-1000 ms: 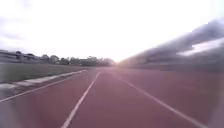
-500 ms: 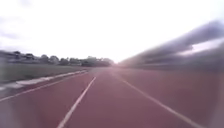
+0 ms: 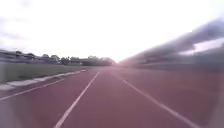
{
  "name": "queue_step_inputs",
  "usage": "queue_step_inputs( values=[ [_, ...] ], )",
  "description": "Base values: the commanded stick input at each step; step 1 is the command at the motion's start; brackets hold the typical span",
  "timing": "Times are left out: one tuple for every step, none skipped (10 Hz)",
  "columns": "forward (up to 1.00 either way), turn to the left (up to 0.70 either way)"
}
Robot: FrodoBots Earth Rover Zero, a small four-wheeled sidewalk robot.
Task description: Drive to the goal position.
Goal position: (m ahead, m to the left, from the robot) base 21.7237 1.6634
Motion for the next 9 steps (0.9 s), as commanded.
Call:
queue_step_inputs(
  values=[
    [0.70,0.00],
    [0.70,0.00],
    [0.70,0.00],
    [0.70,0.00],
    [0.70,0.00],
    [0.70,0.00],
    [0.70,0.00],
    [0.70,0.00],
    [0.70,0.00]
  ],
)
